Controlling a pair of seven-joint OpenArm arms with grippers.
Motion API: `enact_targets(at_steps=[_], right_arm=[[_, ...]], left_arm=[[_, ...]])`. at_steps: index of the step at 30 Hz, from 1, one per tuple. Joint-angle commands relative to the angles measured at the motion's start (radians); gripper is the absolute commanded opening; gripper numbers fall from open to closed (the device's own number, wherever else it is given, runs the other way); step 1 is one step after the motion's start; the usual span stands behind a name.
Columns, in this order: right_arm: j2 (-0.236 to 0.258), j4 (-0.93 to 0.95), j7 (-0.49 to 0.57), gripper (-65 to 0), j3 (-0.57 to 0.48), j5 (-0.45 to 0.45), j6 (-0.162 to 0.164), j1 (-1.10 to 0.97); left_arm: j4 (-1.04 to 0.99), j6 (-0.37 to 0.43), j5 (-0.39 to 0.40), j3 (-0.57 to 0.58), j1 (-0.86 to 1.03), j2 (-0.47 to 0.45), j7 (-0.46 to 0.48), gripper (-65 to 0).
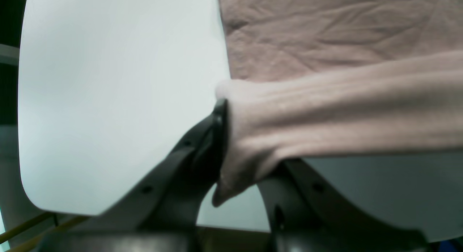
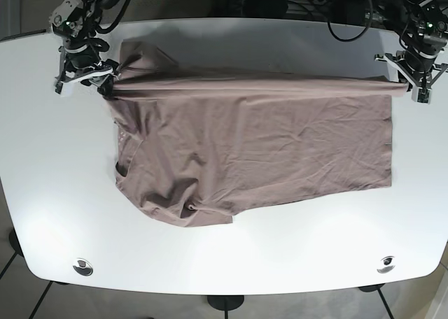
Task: Fold the T-shirt properly
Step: 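Regrasp the pink shirt's edge corners with both grippers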
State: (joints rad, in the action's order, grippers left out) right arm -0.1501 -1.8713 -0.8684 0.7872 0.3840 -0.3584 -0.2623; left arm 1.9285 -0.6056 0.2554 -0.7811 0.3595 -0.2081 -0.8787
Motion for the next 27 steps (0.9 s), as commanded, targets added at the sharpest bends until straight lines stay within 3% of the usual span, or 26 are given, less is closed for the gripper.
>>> enact_targets(at_steps=[1, 3, 7, 13, 15, 20, 26, 27], right_arm=[[0.007, -0.024, 0.025, -21.4, 0.028, 0.059, 0.0, -0.001], [0.039, -0.032, 0.025, -20.8, 0.045, 0.068, 0.002, -0.001], [0.063, -0.069, 0.024, -19.8, -0.042, 0.068, 0.0, -0.012], [0.159, -0.113, 0.03, -20.5, -0.401, 0.083, 0.005, -0.091], [0.228, -0.112, 0.036, -20.5, -0.527, -0.001, 0.011, -0.067], [0.263, -0.089, 0.047, -20.5, -0.685, -0.265, 0.002, 0.025], [0.258, 0.062, 0.053, -21.2, -0.728, -0.311, 0.0, 0.09], [0.258, 0.083, 0.056, -27.0, -0.725, -0.311, 0.0, 0.096]], left_arm=[[0.019, 0.014, -0.005, -0.011, -0.001, -0.02, 0.014, -65.0], [0.019, 0.014, -0.005, -0.011, -0.001, -0.02, 0.014, -65.0], [0.019, 0.014, -0.005, -0.011, -0.001, -0.02, 0.014, -65.0], [0.019, 0.014, -0.005, -0.011, -0.001, -0.02, 0.014, -65.0], [0.019, 0.014, -0.005, -0.011, -0.001, -0.017, 0.014, -65.0], [0.018, 0.014, -0.005, -0.008, -0.001, -0.014, 0.014, -65.0], [0.015, 0.014, -0.006, -0.007, -0.001, -0.014, 0.014, -65.0], [0.015, 0.014, -0.005, -0.007, -0.001, -0.014, 0.014, -65.0]])
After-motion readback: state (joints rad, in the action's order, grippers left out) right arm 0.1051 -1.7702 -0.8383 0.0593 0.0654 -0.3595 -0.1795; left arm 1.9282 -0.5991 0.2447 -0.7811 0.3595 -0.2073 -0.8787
